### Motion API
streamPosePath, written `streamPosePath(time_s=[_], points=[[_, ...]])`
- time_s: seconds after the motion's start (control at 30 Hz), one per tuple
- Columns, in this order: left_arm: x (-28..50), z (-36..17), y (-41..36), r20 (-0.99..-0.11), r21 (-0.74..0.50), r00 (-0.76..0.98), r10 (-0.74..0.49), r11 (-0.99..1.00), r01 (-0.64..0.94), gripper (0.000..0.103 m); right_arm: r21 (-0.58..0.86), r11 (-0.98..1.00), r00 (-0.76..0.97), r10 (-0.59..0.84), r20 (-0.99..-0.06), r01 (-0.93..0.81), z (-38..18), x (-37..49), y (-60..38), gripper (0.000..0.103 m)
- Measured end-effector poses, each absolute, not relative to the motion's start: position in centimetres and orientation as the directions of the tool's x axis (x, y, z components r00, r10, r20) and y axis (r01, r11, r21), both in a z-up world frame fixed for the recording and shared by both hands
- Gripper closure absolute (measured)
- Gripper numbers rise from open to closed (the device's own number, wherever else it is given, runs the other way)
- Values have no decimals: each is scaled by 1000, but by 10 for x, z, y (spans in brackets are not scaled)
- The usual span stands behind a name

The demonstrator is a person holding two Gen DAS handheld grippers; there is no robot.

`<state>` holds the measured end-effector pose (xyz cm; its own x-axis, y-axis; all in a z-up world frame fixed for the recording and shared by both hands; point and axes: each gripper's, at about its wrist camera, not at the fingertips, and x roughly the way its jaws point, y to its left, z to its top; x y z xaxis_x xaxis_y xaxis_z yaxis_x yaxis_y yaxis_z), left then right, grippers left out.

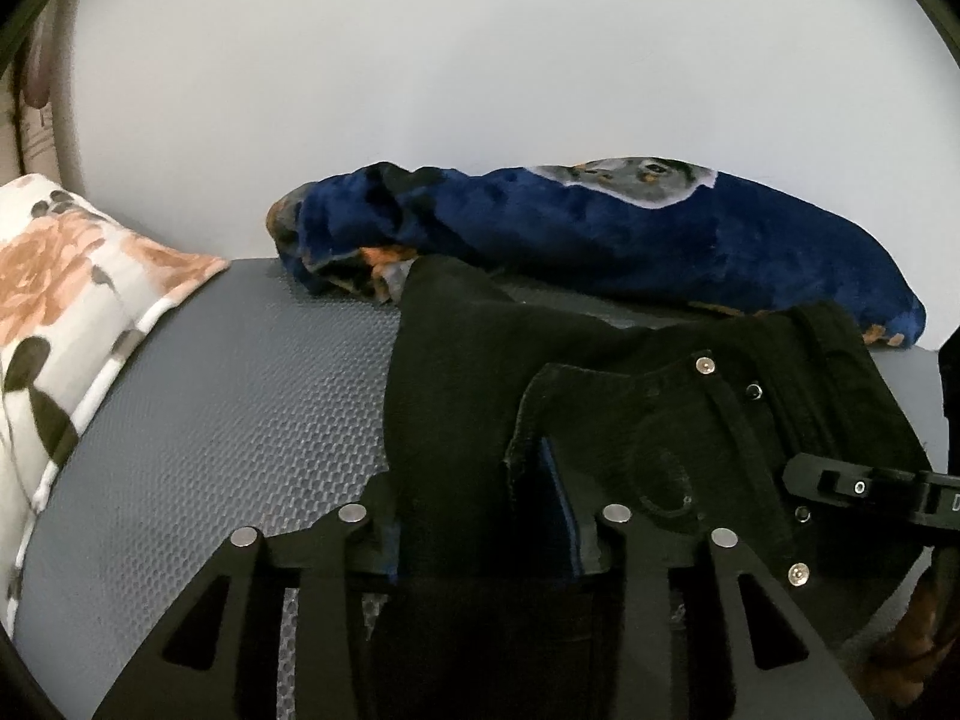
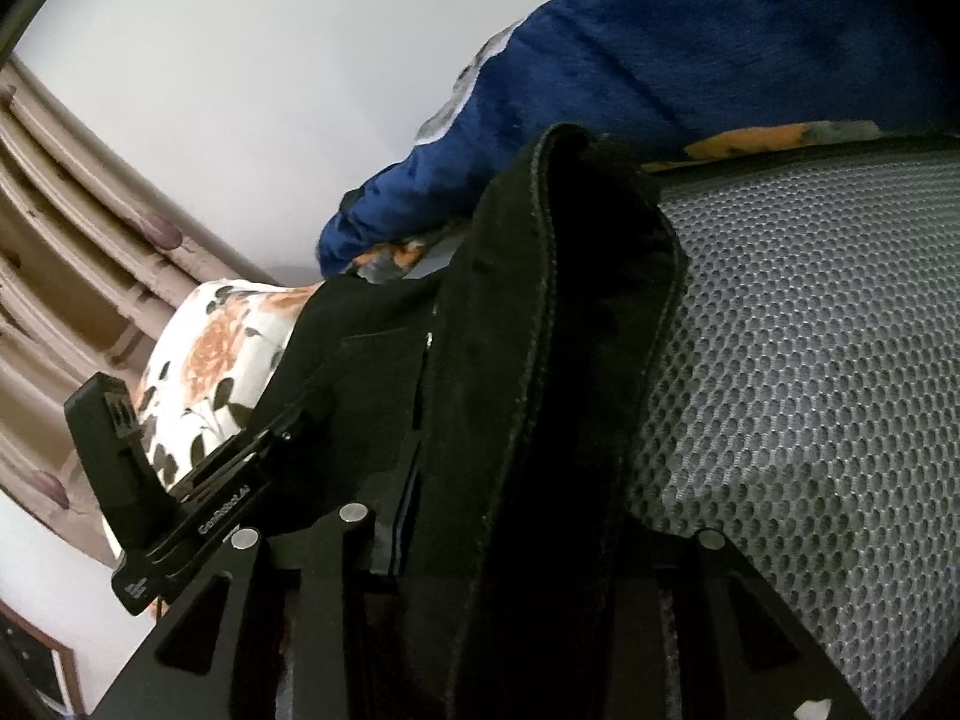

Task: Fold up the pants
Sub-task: 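Open both grippers and lift them off the folded jeans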

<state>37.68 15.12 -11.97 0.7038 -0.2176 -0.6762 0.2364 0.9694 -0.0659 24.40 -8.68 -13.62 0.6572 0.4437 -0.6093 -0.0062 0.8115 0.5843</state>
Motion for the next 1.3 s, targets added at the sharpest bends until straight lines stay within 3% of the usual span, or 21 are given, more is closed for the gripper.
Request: streamPosePath(time_s=[0.07,0.13,0.2,0.23,0.3,0.5,0.63,0.8,1.03,1.3], points=[[376,-121,153,-678,-62,707,-201,974,218,52,577,817,659,426,-620,15,-138,244,-88,63],[376,-122,156,-679,-72,707,-198,976,205,46,564,824,666,388,-637,61,-139,243,-91,50],[376,-123,159,-681,-75,708,-187,980,186,43,543,835,687,346,-639,85,-137,238,-93,48],[375,-123,160,-680,-77,710,-183,981,180,42,530,842,698,321,-640,98,-135,236,-94,41],[373,-122,162,-673,-71,719,-176,982,174,41,491,860,734,245,-633,137,-129,227,-96,38],[357,-117,158,-638,10,760,-125,985,171,23,375,904,799,67,-598,205,-107,202,-90,34],[350,-115,157,-628,41,772,-98,987,158,19,295,935,831,2,-557,195,-90,185,-69,15],[340,-113,160,-620,41,780,-81,990,135,17,201,967,831,-17,-556,154,-86,179,-36,12],[327,-110,167,-575,35,815,-65,994,104,10,199,963,811,-32,-584,181,-99,176,-23,7],[328,-109,171,-567,35,823,-41,997,74,6,112,973,839,-114,-533,203,-102,168,-6,6]])
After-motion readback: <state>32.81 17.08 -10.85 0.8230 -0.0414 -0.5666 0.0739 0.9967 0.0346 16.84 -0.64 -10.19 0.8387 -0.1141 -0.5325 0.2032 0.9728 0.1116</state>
